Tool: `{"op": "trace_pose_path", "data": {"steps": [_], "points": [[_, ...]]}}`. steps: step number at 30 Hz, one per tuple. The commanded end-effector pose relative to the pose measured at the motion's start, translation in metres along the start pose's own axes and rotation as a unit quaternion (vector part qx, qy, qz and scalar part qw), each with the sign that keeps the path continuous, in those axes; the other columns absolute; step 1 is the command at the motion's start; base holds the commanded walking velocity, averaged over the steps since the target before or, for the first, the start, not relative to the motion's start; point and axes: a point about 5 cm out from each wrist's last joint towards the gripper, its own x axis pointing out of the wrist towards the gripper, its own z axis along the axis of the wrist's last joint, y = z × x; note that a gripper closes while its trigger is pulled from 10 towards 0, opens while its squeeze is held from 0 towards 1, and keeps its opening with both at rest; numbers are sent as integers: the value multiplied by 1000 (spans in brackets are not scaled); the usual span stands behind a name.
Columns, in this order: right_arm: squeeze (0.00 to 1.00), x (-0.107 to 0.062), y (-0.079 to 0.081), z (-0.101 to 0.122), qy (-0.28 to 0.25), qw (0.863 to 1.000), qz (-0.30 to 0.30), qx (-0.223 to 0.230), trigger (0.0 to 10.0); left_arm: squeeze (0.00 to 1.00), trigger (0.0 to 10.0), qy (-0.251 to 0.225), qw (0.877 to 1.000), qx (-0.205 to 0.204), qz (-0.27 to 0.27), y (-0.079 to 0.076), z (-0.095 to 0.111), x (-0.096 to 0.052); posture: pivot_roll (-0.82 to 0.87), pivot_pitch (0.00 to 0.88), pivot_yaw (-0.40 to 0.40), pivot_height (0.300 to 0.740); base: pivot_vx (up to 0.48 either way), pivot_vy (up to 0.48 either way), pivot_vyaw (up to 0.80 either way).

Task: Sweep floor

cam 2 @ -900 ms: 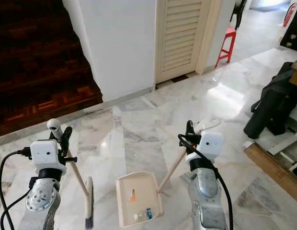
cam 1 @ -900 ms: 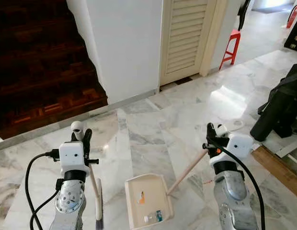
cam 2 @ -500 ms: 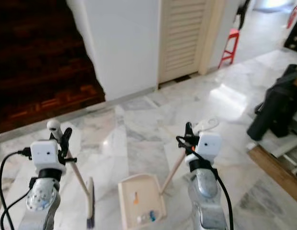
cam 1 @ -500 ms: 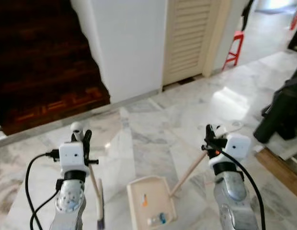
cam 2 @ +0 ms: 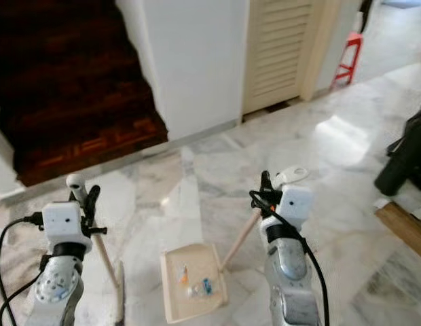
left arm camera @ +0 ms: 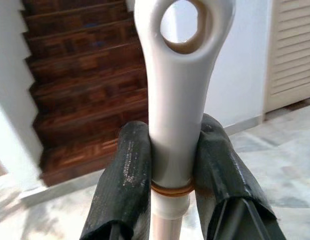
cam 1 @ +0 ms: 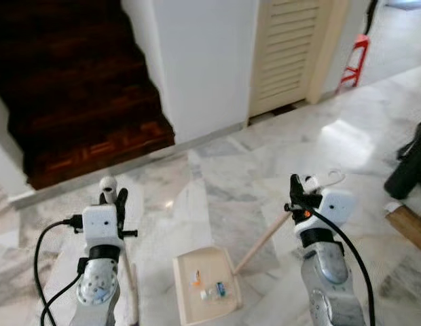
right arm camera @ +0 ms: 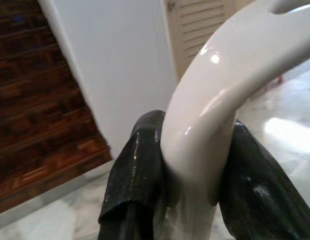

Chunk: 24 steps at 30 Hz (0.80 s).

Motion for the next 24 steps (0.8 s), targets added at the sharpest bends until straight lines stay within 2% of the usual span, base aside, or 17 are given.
{"op": "trace_pose_path", "data": {"steps": [1, 24], "points": [[0, 4, 7, 15, -31, 999, 11, 5, 10000, 0, 10000, -26, 1000, 8, 7, 6, 11, 4, -12, 37, 25, 740, 0, 375, 0], [0, 4, 12, 16, -29, 999, 22, 9, 10000, 0, 10000, -26, 1000, 9, 10, 7, 13, 4, -5, 43, 23, 740, 0, 373, 0]]}}
